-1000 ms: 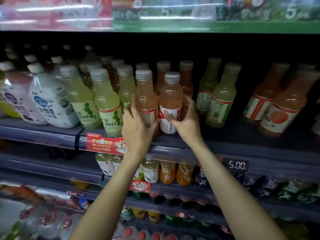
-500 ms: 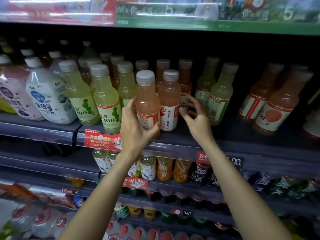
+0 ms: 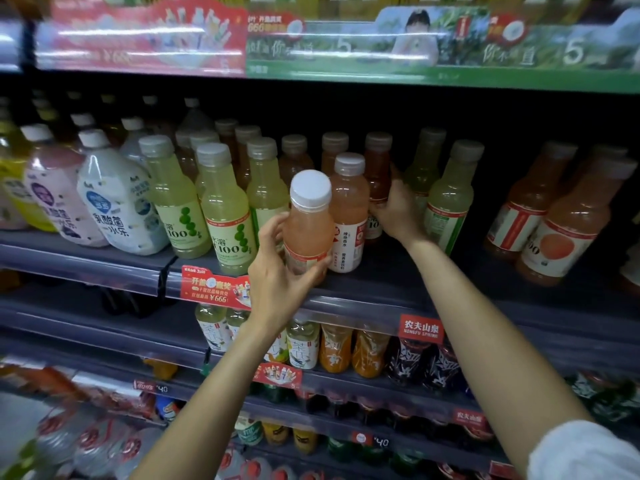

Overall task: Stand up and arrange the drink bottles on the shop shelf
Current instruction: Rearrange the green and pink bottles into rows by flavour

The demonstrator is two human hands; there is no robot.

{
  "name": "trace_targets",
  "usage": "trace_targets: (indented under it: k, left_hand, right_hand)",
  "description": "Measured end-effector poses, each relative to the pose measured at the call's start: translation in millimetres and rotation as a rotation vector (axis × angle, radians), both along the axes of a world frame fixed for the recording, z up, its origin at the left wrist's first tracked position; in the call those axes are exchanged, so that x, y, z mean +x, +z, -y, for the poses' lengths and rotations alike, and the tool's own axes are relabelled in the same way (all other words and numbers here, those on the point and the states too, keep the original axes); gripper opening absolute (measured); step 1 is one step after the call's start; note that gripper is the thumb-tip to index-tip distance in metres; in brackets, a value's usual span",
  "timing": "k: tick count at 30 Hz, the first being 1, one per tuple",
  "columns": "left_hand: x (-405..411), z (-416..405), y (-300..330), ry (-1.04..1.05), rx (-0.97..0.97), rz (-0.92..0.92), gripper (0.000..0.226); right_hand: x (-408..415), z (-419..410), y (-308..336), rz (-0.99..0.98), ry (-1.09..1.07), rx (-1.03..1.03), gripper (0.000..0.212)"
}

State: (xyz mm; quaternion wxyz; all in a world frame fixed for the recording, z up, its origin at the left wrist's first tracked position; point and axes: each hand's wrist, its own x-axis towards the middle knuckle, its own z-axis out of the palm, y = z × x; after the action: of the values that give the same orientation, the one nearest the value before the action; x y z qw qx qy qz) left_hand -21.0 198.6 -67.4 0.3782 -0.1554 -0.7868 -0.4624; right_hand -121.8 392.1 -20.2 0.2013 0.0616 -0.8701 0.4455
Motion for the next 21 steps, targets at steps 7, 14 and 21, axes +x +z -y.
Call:
trace_targets:
  k: [7,14,21]
  left_hand:
    - [11.6,-8.9,17.5,-0.047,0.047,-0.001,0.081]
    - [16.5,-50.3,21.8,-0.197,-0.007,0.026,0.080]
    - [8.9,-128.4,21.6,-0.362,0.010,0.074,0.081]
  right_hand:
    - [46.0,2.4,-21.9,-0.190,-0.179,-0.178,0.072]
    - [123.6,-46.9,-22.4,-0.347,-0.197,-0.511,0.076]
    - [177.6,-121.1,-15.6,-0.306,-0.321,-0.887,0.056]
